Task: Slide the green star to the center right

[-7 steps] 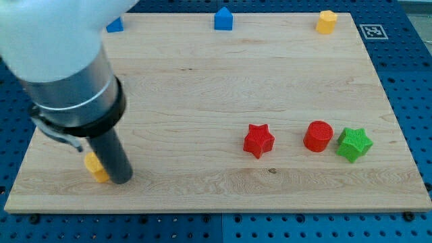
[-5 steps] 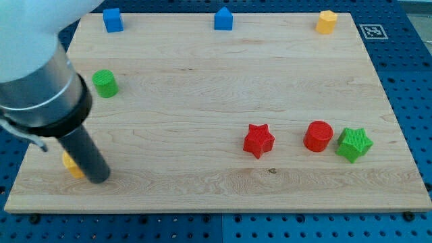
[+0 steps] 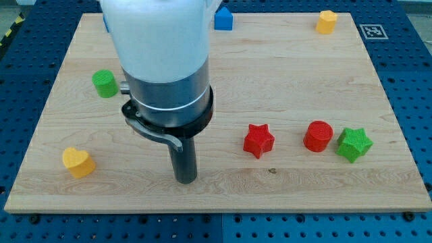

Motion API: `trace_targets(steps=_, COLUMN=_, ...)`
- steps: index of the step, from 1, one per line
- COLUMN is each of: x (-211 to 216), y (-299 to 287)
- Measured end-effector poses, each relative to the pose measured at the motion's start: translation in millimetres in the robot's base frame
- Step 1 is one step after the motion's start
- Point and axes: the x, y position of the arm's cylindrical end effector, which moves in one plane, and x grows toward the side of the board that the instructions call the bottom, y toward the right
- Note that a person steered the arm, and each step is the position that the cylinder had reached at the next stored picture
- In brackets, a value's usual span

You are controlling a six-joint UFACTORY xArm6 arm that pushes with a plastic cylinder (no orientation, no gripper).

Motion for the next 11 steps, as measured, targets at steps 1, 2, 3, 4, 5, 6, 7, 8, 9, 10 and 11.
trace_targets(steps=1, x=0, y=12)
trace_targets(steps=2, x=0, y=51)
trace_targets(steps=3, x=0, y=127)
trace_targets(steps=4, x=0, y=203)
trace_targets(steps=5, x=-9, y=256)
trace_targets(steps=6, x=-25, y=280)
trace_targets(steps=7, x=-40, y=291)
trace_targets(steps=8, x=-38, y=286)
trace_targets(steps=9, x=-37, y=275)
trace_targets(steps=10, x=-37, y=257)
trace_targets(steps=11, x=-39, y=254)
